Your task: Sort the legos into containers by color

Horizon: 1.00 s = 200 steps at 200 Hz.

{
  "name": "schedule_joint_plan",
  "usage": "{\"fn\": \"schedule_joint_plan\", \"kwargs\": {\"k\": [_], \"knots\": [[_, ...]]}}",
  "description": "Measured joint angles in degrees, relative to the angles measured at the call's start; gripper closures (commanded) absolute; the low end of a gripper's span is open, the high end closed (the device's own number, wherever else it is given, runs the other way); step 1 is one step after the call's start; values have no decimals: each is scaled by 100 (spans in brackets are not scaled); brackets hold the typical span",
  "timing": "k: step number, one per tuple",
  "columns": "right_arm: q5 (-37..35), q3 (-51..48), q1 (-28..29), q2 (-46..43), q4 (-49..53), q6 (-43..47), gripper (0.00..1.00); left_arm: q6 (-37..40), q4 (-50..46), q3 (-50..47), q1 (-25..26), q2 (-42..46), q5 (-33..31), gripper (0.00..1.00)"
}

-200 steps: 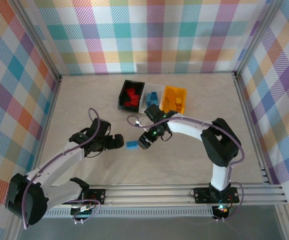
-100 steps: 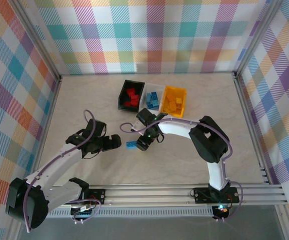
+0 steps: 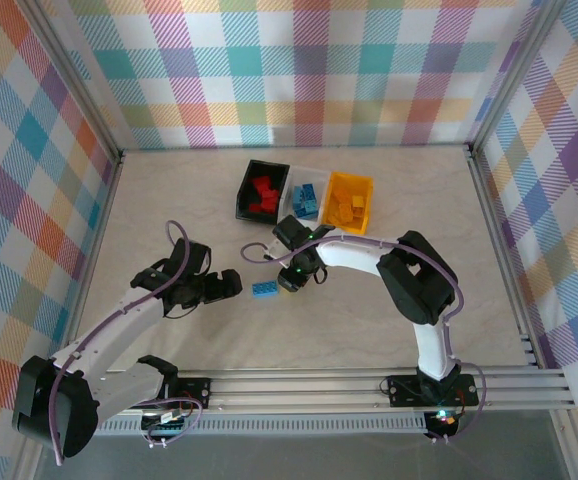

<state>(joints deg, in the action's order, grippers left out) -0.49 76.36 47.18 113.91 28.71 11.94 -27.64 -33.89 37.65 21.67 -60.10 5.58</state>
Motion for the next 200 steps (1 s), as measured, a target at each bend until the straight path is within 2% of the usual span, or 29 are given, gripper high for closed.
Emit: {"fn": "schedule_joint_plan", "kwargs": {"k": [41, 61, 109, 156, 169, 185, 200], "knots": [[140, 22, -212, -155, -48, -448, 61, 0, 2, -2, -13, 0, -4, 5], [308, 345, -474, -234, -44, -710, 62, 2, 81, -48, -13, -13, 22, 5], [437, 2009, -896, 26, -260, -1202, 61, 2, 295, -122, 11, -229, 243, 4], [208, 3971, -892, 1410, -363, -1370, 60, 2, 431, -122, 240, -455, 345, 4], [142, 4577, -898, 1941, -293, -1414, 55, 2, 433, -122, 356, -551, 348, 3], [46, 5204, -914, 2505, -164, -1504, 37, 0, 431, -118, 514, -647, 341, 2], [2, 5604, -938, 2859, -26, -1541, 34, 0, 433, -101, 621, -717, 334, 1]]}}
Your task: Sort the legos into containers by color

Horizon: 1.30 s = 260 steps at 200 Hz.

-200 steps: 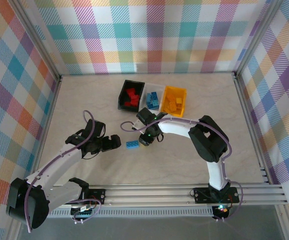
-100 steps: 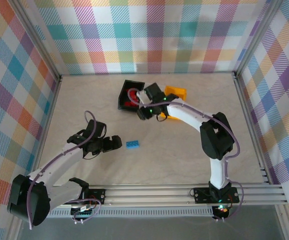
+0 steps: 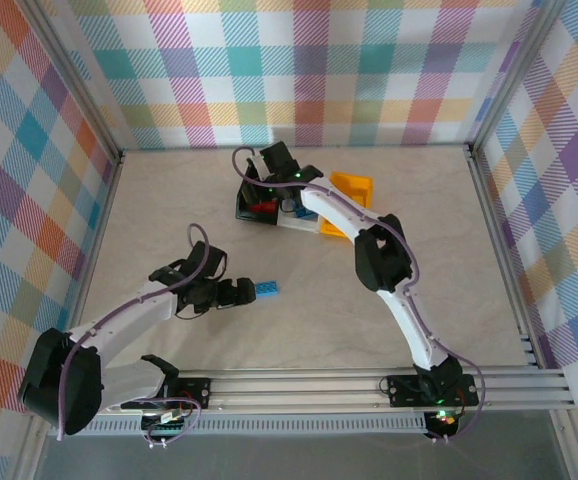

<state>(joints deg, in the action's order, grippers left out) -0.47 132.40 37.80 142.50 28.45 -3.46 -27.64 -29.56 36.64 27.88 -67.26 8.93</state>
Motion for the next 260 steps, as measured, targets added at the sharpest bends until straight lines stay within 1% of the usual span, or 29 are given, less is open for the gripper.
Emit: {"fn": "schedule_joint_plan", "kwargs": {"k": [27, 42, 63, 82, 114, 126, 142, 179, 216, 252, 260], "knots": [[-17, 4, -66, 7, 118, -66, 33, 0, 13, 142, 127, -205, -24, 0], [15, -520, -70, -369, 28, -92, 33, 0, 98, 243, 221, -361, -63, 0], [59, -1631, -105, -1333, -63, -197, 33, -2, 210, 433, 424, -688, -114, 0], [98, -2763, -105, -2522, -223, -317, 33, -4, 275, 667, 636, -1073, -195, 0], [109, -4282, -103, -4391, -538, -520, 33, -72, 302, 1069, 855, -1714, -378, 3], [107, -4769, -103, -4911, -605, -592, 33, -109, 299, 1215, 883, -1932, -452, 3], [111, -5375, -103, -5394, -658, -686, 33, -111, 271, 1469, 903, -2260, -573, 3], [111, -6437, -105, -5906, -634, -885, 33, -114, 229, 2035, 1023, -2990, -863, 4], [170, -6874, -105, -6140, -656, -1027, 33, -138, -87, 2341, 1139, -3296, -1123, 9], [223, -7010, -103, -6166, -796, -1093, 33, -146, -304, 2437, 1213, -3401, -1364, 21], [236, -7044, -103, -6166, -831, -1095, 33, -160, -317, 2439, 1222, -3405, -1408, 27]]}}
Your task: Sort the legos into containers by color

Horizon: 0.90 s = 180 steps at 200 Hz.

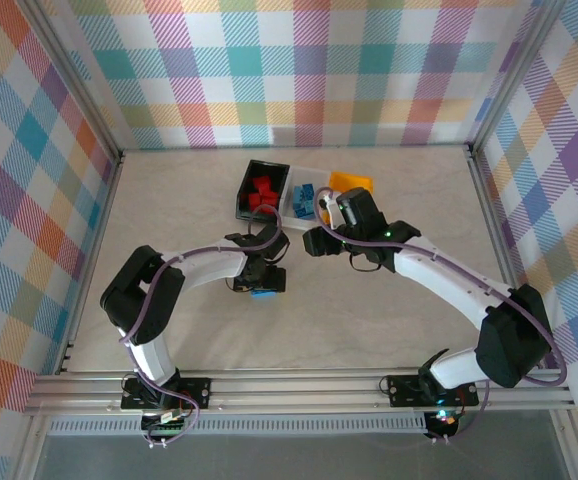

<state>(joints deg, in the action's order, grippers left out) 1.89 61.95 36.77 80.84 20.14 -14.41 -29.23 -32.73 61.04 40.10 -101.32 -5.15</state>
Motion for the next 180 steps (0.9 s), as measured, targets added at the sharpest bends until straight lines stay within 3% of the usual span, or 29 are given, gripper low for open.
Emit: {"fn": "schedule_joint_plan", "kwargs": {"k": [13, 42, 108, 139, 180], "knots": [[11, -55, 0, 0, -44, 0, 33, -20, -35, 0, 13, -11, -57, 37], [13, -142, -2, 0, -107, -2, 33, 4, -138, 72, 63, -28, -94, 43], [-138, -376, -2, -461, -107, -28, 33, 48, -527, 496, 76, -31, -26, 43], [-426, -734, -76, -1263, -37, -168, 33, 293, -920, 1639, 76, -192, -50, 43], [-634, -1419, -166, -2258, 208, -459, 33, 798, -1204, 3980, -17, -1270, -138, 42]]}}
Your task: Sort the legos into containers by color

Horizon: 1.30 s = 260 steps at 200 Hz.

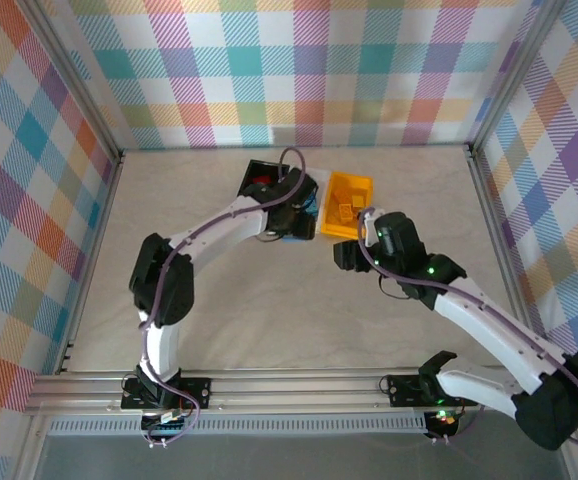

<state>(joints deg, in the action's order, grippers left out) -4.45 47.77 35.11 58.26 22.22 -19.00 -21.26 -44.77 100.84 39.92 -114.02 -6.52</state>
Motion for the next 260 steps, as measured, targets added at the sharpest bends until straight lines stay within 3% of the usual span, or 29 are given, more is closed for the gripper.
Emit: {"fn": "schedule_joint_plan", "kwargs": {"k": [30, 62, 153, 195, 260], "knots": [[-9, -474, 0, -601, 201, -210, 33, 323, -81, 1504, -166, -1025, -92, 42], [-9, -680, -2, -892, 439, -354, 33, 579, -59, 2455, -332, -1849, -328, 42], [-118, -920, -2, -1274, 750, -457, 33, 765, 190, 3220, -577, -2632, -669, 41], [-118, -920, -2, -1305, 809, -501, 33, 752, 280, 3462, -632, -2817, -658, 24], [-116, -949, -2, -1486, 896, -621, 33, 739, 291, 3604, -634, -2909, -640, 21]]}}
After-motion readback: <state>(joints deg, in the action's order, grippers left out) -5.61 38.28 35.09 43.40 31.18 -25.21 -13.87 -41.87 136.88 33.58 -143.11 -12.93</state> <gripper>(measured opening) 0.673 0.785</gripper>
